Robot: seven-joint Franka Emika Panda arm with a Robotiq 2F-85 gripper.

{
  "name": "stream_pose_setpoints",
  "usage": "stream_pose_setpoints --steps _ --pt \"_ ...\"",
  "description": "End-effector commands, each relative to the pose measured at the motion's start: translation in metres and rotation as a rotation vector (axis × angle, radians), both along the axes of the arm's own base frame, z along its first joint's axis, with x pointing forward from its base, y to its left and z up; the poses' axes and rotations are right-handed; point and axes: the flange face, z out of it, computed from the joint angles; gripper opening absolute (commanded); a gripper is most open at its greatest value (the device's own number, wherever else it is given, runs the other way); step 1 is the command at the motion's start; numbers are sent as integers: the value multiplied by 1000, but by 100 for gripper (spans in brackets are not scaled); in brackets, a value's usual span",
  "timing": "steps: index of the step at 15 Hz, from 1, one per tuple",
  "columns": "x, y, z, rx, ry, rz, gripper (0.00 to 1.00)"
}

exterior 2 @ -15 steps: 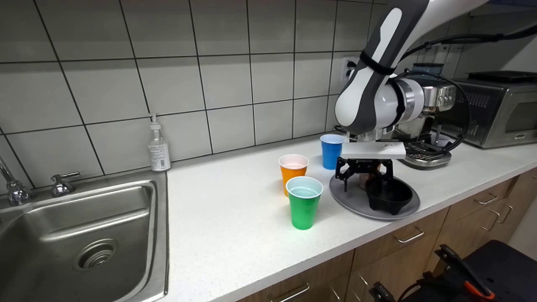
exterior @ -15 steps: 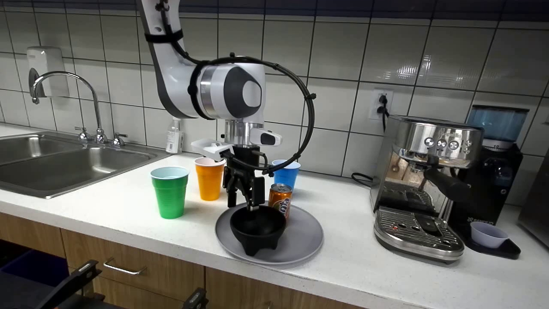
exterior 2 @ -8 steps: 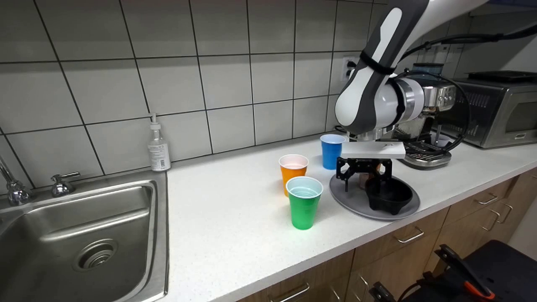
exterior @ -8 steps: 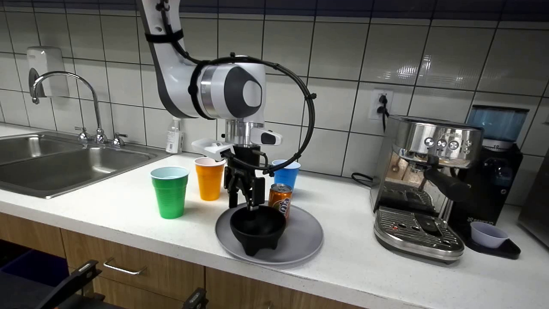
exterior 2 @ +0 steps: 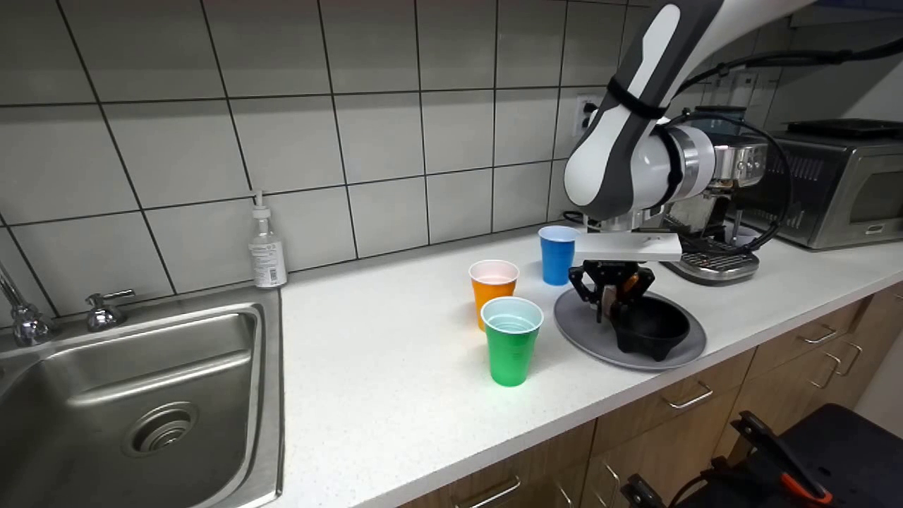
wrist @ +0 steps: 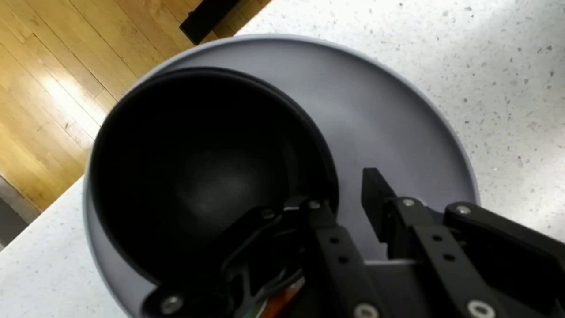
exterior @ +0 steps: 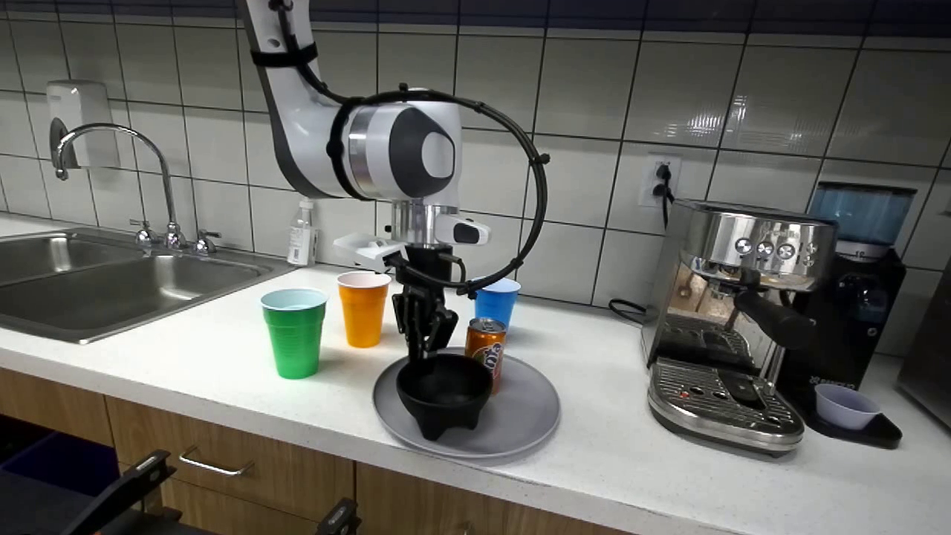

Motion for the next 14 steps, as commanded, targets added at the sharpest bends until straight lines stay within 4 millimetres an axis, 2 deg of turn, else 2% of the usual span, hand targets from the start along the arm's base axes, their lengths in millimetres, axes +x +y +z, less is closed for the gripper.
stream_pose_setpoints --steps 1,7,14 --pt "-4 -2 18 -1 -5 -2 1" --pt "-10 -7 28 -8 -11 -1 2" --pt "-24 3 44 4 -26 34 2"
